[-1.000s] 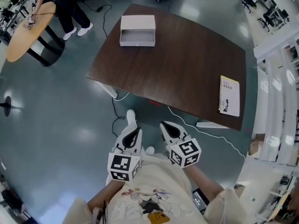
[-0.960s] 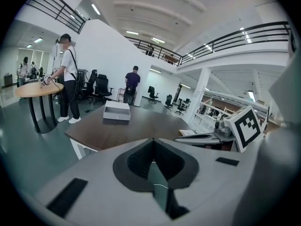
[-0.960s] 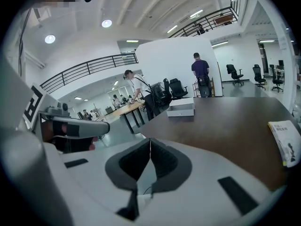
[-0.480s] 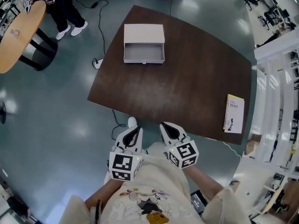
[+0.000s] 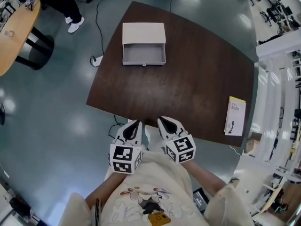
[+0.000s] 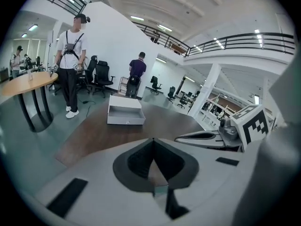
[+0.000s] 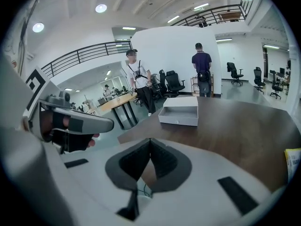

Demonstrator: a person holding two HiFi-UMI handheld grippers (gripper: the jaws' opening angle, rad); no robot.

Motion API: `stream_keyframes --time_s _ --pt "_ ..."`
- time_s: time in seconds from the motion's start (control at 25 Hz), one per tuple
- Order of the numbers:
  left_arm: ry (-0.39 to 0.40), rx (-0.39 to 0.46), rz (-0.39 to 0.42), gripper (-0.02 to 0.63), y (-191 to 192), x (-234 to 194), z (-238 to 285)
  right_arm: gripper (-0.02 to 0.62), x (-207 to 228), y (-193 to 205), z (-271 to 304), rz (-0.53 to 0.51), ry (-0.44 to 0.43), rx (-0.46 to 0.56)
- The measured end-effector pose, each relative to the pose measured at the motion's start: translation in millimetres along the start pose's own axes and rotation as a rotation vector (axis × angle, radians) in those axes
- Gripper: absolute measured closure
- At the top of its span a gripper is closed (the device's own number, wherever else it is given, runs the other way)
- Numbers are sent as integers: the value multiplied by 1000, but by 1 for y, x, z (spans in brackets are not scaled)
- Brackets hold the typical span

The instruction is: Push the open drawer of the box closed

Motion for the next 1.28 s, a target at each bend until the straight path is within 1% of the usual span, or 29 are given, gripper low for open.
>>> stream_keyframes --time_s 0.24,0.32,0.44,0.56,0.72,0.96,1.2,1.28 --pt "-42 -24 -54 600 -14 -18 44 589 25 -8 35 51 38 -39" --pt "-71 -30 -39 601 -21 -23 60 589 36 -11 47 57 44 -68" --pt "-115 -40 -3 600 -35 -30 84 589 53 -16 66 24 66 -115" --pt "-143 -46 -9 601 -43 -39 104 589 70 -24 86 4 81 -122" --pt "-154 -59 -36 600 -44 -48 127 589 90 -31 111 12 88 -135" --pt "-182 -83 -77 600 -45 -68 166 589 121 -43 148 57 87 -142" --pt "-200 -98 -117 600 -47 -90 197 589 140 -53 184 87 80 -156" --pt "-204 -100 -116 600 -50 -97 209 589 147 -56 196 98 77 -155"
Point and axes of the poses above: the fingertips, and each gripper's own axes: z forward along the fingers, x to its right, y out of its underside, the point moved 7 cm from there along -z, backward along the fingers, and after that the axes turned 4 degrees about -x, right-handed, at the moved point
